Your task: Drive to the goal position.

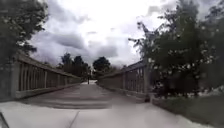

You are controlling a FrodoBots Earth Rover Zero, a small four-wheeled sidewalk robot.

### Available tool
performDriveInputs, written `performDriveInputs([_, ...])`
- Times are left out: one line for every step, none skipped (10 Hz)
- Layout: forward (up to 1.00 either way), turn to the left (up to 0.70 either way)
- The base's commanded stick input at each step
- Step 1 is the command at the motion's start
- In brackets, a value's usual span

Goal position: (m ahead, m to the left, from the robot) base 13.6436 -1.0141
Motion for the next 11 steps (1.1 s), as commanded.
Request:
performDriveInputs([0.85,0.0])
performDriveInputs([0.85,0.02])
performDriveInputs([0.85,0.11])
performDriveInputs([0.85,0.27])
performDriveInputs([0.85,0.26])
performDriveInputs([0.85,0.01])
performDriveInputs([0.85,0.0])
performDriveInputs([0.85,0.0])
performDriveInputs([0.85,0.0])
performDriveInputs([0.85,0.0])
performDriveInputs([0.85,0.0])
